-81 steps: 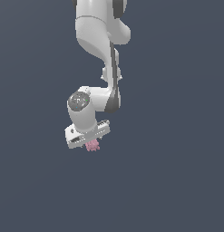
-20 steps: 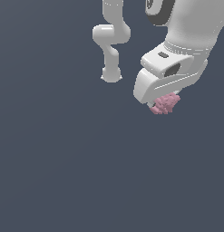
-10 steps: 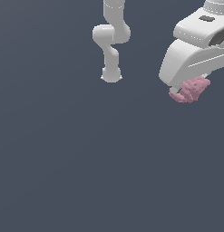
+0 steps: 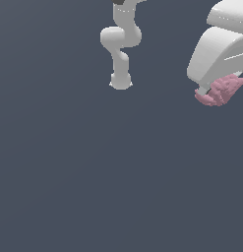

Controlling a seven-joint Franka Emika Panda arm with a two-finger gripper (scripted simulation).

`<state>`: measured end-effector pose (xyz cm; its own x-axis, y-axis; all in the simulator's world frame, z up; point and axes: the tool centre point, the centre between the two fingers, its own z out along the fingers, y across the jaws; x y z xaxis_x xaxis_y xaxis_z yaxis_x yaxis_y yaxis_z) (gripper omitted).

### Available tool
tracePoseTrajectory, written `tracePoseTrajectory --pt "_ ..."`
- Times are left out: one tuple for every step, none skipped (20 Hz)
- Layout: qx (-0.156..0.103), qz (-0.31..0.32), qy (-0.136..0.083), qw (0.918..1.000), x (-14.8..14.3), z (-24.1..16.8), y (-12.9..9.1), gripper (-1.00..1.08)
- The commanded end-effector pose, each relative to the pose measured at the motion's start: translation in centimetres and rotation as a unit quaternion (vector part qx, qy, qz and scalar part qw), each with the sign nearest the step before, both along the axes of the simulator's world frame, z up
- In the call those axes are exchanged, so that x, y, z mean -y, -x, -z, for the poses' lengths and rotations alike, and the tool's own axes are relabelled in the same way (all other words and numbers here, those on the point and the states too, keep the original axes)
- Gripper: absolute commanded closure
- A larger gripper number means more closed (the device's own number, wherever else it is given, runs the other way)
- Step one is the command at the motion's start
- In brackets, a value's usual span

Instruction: Pick up the object and move it to a goal position.

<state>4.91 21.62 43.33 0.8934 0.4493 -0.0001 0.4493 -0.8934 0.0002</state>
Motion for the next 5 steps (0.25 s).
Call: tracePoseTrajectory --pt "0.000 0.000 0.000 1.0000 -0.17 -0.25 -0.06 1.08" --pt "0.000 0.000 0.000 1.0000 -0.21 -0.30 -0.07 1.08" --pt "0.000 0.000 0.000 1.0000 -0.24 -0.34 -0.08 1.08" --pt "0.000 0.000 0.000 1.0000 -0.26 -0.36 -0.09 1.08" --pt "0.000 0.000 0.000 1.0000 -0.27 -0.36 -0.09 1.08"
